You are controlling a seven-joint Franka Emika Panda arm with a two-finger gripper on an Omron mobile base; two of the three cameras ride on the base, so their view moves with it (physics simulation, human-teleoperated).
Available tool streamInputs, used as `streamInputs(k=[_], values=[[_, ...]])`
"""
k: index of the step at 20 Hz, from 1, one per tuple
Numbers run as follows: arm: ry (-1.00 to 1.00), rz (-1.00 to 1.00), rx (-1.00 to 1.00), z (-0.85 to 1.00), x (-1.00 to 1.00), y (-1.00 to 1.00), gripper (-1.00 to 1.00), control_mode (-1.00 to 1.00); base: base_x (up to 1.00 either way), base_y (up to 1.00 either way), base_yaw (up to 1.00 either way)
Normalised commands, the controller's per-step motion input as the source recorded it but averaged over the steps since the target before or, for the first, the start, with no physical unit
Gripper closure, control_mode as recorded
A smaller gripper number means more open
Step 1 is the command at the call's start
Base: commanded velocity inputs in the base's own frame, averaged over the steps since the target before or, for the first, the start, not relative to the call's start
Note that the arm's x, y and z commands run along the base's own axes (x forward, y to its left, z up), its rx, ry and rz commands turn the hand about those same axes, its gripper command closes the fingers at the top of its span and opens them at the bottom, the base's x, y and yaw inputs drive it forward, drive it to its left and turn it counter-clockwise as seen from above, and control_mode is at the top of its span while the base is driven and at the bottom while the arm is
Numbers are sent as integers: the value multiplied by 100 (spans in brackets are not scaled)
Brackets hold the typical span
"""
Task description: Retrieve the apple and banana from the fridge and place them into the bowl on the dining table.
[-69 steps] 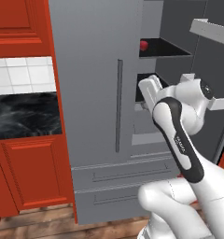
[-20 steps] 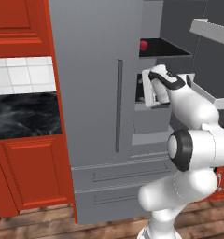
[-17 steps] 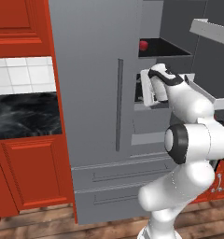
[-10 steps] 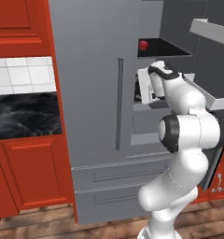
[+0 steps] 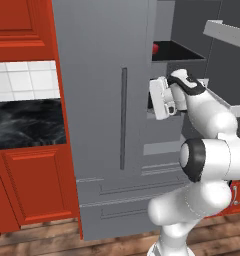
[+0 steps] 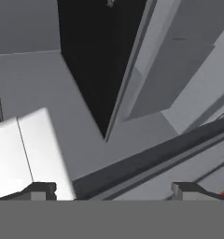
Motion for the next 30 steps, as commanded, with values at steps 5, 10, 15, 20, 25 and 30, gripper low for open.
streamInputs(k=[5, 10, 15, 20, 25, 30], values=[[0, 17, -5, 0, -100, 100, -100, -100, 0, 0, 0], [0, 15, -5, 0, -100, 100, -100, -100, 0, 0, 0], [0, 13, -5, -1, -100, 100, -100, -100, 0, 0, 0], [0, 6, -3, -12, -82, 100, -100, -100, 0, 0, 0], [0, 0, -3, -8, -13, 100, -100, -100, 0, 0, 0], [5, 0, -3, 0, 45, 100, -100, -100, 0, 0, 0]])
